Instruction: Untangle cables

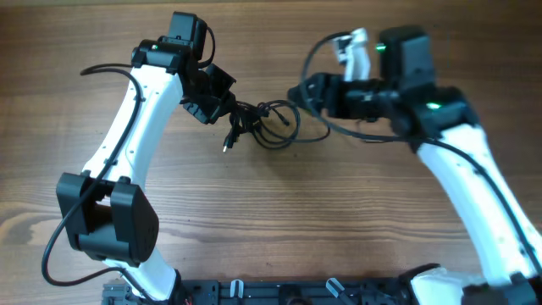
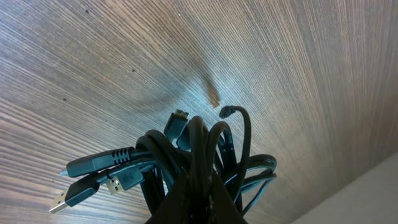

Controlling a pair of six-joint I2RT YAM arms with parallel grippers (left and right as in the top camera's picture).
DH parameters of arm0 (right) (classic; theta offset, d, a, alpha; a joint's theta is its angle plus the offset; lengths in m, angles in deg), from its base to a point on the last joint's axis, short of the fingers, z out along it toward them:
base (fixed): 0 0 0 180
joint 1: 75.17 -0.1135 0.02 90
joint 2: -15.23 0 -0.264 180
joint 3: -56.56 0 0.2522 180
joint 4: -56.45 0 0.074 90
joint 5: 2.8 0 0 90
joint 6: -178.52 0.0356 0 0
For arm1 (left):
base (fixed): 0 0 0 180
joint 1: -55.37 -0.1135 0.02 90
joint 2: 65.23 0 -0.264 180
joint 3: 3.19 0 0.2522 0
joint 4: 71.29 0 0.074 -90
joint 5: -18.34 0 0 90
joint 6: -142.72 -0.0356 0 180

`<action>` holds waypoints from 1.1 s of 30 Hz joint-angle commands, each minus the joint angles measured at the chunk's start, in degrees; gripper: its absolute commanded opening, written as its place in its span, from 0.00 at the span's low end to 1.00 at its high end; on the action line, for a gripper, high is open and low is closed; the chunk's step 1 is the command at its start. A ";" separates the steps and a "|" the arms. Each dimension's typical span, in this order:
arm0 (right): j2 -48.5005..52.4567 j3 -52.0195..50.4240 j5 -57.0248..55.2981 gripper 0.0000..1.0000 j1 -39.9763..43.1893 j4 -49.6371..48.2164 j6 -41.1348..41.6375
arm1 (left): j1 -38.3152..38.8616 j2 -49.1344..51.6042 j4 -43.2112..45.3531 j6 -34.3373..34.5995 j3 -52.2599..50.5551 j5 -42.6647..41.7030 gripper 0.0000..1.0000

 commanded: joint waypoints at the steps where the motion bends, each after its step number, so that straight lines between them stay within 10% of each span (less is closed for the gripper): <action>1: 5.20 0.76 -3.39 0.70 -3.87 -0.11 -6.82 | 0.13 -0.57 0.20 -13.64 0.33 0.24 0.05; 9: 9.44 0.72 2.01 0.63 -7.50 3.93 -32.94 | -2.84 -0.57 -0.20 -30.88 0.33 -10.95 0.04; 19: 17.40 0.72 1.81 0.56 -13.27 3.21 -31.98 | -3.76 -0.57 -0.04 -30.40 0.33 -13.70 0.04; 28: 17.86 0.72 1.97 0.04 -14.16 -2.97 -20.57 | -3.76 -0.57 0.90 -27.69 0.33 -12.94 0.04; 33: 16.37 0.74 11.10 0.05 -14.40 0.00 -20.63 | -3.76 -0.57 3.30 -21.05 0.33 -7.93 0.04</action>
